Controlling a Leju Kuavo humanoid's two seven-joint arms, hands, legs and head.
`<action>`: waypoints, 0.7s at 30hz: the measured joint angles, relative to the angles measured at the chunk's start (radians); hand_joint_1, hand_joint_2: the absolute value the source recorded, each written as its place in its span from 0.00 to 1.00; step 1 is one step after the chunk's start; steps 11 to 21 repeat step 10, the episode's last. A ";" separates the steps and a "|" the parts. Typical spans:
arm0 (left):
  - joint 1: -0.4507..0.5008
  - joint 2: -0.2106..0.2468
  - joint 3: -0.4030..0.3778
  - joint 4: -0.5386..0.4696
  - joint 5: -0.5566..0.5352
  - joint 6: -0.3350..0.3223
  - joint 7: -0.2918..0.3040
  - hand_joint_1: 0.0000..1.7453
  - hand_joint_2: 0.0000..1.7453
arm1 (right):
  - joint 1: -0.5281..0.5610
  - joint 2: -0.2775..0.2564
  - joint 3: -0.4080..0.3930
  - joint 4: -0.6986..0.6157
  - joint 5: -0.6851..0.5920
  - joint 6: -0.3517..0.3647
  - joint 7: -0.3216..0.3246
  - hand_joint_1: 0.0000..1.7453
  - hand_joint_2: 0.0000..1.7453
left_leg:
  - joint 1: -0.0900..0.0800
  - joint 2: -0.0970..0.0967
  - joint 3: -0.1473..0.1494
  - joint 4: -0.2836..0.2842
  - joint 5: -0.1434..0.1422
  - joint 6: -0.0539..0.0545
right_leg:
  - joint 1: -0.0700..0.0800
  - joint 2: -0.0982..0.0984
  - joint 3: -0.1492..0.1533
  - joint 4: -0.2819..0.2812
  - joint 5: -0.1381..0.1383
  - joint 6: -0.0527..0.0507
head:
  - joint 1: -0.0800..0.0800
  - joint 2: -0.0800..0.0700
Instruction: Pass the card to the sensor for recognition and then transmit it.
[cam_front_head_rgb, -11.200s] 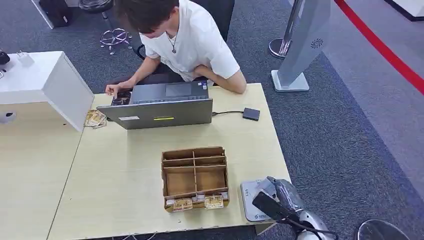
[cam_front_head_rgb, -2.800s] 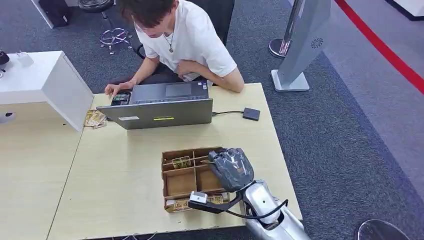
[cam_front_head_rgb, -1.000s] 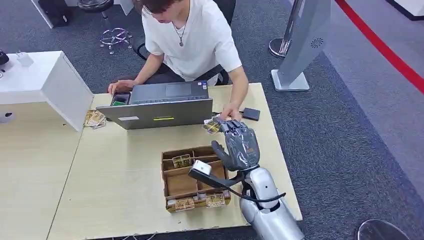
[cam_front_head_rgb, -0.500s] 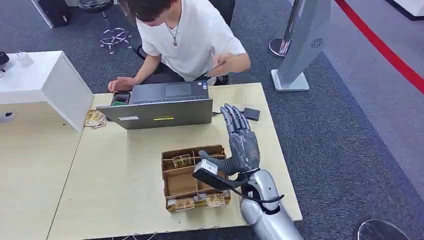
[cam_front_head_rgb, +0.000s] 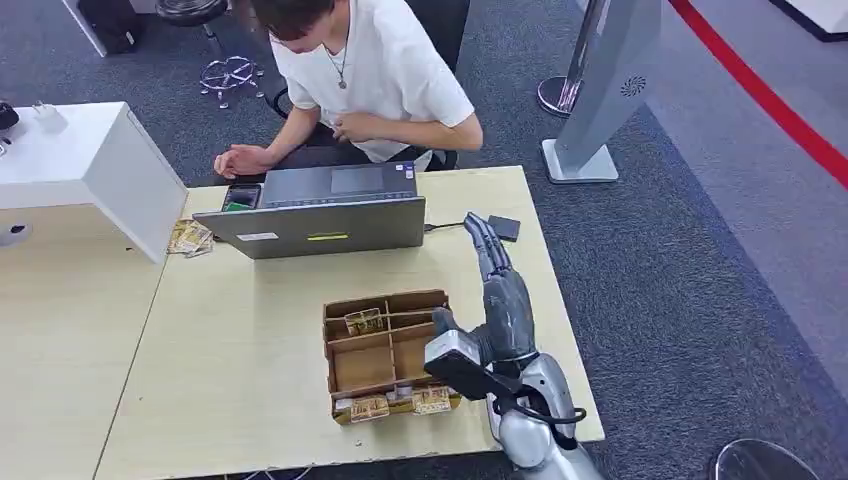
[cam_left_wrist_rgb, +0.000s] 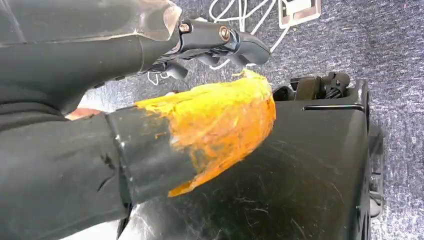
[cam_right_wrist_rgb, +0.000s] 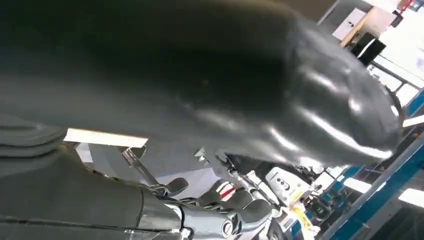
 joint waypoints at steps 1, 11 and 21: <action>0.000 0.000 0.000 0.000 0.000 0.000 0.000 0.00 0.00 | 0.007 0.000 -0.007 -0.006 -0.009 0.002 -0.004 0.00 0.00 | 0.000 0.000 0.000 0.000 0.000 0.000 | 0.000 0.000 0.000 0.000 0.000 0.000 | 0.000 0.000; 0.000 0.001 0.000 0.000 0.011 0.010 0.002 0.00 0.00 | 0.069 -0.001 -0.141 -0.036 -0.123 0.032 -0.050 0.00 0.00 | 0.000 0.000 0.000 0.000 0.000 0.000 | 0.000 0.000 0.000 0.000 0.000 0.000 | 0.000 0.000; 0.000 0.001 0.000 0.000 0.011 0.010 0.002 0.00 0.00 | 0.069 -0.001 -0.141 -0.036 -0.123 0.032 -0.050 0.00 0.00 | 0.000 0.000 0.000 0.000 0.000 0.000 | 0.000 0.000 0.000 0.000 0.000 0.000 | 0.000 0.000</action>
